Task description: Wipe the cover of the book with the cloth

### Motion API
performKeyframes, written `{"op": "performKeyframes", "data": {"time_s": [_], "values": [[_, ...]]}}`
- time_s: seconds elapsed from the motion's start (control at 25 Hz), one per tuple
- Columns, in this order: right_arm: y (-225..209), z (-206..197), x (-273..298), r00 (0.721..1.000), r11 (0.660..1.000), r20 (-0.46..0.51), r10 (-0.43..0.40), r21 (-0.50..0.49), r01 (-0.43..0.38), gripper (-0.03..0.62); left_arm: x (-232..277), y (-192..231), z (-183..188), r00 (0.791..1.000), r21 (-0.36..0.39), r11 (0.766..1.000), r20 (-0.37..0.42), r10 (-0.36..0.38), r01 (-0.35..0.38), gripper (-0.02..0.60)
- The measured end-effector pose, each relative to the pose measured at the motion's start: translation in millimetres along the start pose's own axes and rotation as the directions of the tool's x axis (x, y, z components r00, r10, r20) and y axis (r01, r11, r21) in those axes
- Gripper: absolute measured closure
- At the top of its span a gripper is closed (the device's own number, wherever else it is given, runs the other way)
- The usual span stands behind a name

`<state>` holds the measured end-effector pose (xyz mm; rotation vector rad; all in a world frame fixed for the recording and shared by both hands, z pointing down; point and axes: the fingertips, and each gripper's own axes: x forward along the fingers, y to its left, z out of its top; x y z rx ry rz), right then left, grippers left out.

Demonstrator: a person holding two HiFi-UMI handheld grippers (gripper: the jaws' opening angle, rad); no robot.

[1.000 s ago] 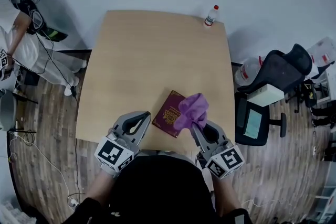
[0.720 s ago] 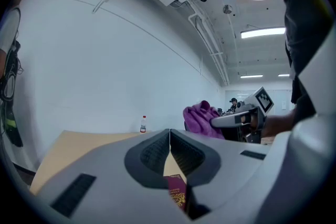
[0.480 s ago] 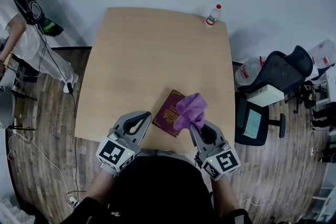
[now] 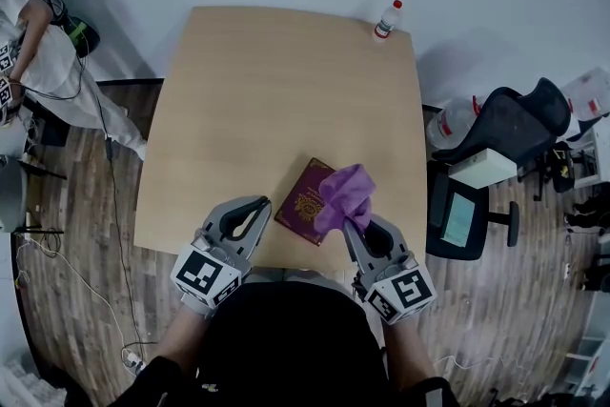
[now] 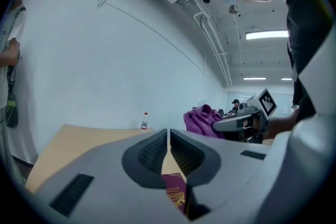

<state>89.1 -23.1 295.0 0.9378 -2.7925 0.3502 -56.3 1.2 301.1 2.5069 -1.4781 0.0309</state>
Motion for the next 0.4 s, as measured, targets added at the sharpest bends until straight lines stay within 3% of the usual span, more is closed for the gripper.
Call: {"op": "performKeyframes", "data": {"time_s": [0.4], "values": [[-5.5, -3.4, -6.1, 1.000, 1.000, 0.000, 0.001, -0.002, -0.001, 0.523, 3.6, -9.2, 2.5, 1.000, 0.011, 1.000, 0.005, 0.006, -0.006, 0.561]]}}
